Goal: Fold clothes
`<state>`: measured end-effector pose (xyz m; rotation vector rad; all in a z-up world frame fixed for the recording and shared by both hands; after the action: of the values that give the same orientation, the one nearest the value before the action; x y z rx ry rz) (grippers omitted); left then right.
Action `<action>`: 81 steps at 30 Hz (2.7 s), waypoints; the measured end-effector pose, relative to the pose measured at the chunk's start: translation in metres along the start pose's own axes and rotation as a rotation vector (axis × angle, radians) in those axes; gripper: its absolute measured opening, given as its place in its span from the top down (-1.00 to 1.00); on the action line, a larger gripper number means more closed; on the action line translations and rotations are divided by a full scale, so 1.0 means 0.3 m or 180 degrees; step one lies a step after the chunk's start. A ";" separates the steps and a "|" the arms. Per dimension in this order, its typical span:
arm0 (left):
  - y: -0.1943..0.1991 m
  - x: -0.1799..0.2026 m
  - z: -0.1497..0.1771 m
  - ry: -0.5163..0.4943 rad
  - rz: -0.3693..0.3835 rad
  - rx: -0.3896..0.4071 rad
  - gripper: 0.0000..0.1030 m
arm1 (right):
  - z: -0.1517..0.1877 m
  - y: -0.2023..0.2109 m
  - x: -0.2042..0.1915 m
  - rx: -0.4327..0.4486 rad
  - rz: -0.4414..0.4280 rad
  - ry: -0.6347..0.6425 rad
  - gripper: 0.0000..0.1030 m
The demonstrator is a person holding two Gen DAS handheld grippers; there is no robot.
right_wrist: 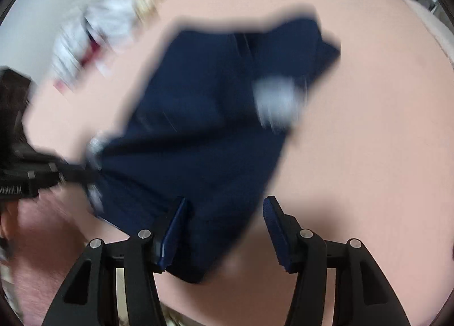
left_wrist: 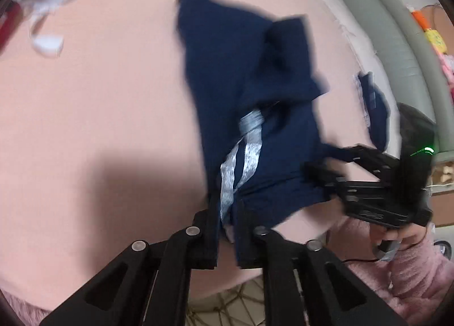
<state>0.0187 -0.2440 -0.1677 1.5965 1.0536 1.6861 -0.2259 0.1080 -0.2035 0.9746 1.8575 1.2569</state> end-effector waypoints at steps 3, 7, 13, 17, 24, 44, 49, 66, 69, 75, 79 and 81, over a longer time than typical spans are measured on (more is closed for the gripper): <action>0.020 0.006 0.007 -0.0109 -0.0086 -0.0087 0.76 | 0.010 0.065 0.004 0.0204 -0.0105 -0.0028 -0.08; 0.091 0.067 0.007 -0.0440 -0.0317 0.0085 0.70 | 0.050 0.059 0.050 0.0309 0.0194 -0.0036 -0.08; 0.040 0.197 -0.005 -0.1222 -0.0504 0.0393 0.70 | 0.058 0.096 0.060 0.0349 0.0247 0.0222 -0.08; 0.059 0.186 -0.057 -0.1414 -0.0862 0.0653 0.70 | 0.008 0.113 0.100 0.0483 0.0203 0.0084 -0.08; -0.096 0.355 -0.112 -0.1979 -0.0594 0.0706 0.70 | -0.020 0.119 0.354 0.0546 0.0235 -0.0690 -0.08; 0.070 0.103 -0.342 -0.0984 -0.0961 0.1202 0.92 | -0.377 0.057 0.409 0.0797 0.0124 -0.0299 -0.08; 0.181 -0.032 -0.378 -0.0587 -0.1067 0.1424 0.91 | -0.389 -0.079 0.432 0.0291 0.0214 -0.0408 -0.07; 0.022 -0.057 -0.416 -0.0975 -0.1198 0.1173 0.87 | -0.408 -0.111 0.443 0.0357 0.0212 -0.0487 -0.08; 0.083 -0.061 -0.465 -0.1042 -0.1460 0.1421 0.87 | -0.442 -0.049 0.452 0.0578 0.0343 -0.0505 -0.08; 0.140 -0.032 -0.450 -0.0975 -0.0958 0.1305 0.87 | -0.490 -0.079 0.486 0.0593 0.0363 -0.0535 -0.08; 0.020 -0.104 -0.370 -0.1182 -0.1327 0.0821 0.86 | -0.499 -0.104 0.509 0.0667 0.0624 -0.0402 -0.09; 0.044 -0.111 -0.349 -0.1200 -0.1334 0.0927 0.85 | -0.484 -0.105 0.560 0.0701 0.0513 -0.0730 -0.12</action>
<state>-0.0795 -0.2948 -0.1710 1.6397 1.3577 0.9468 -0.4373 0.1822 -0.2106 1.3511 1.7898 0.9953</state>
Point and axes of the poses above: each gripper's, at about its wrist camera, not at the fingertips, and y roughly against the way its jaws point, x to its right, z to its underside, the point moved 5 cm from there along -y, roughly the way its jaws point, and after that the axes turned 9 degrees about y, right-handed, at the moved point
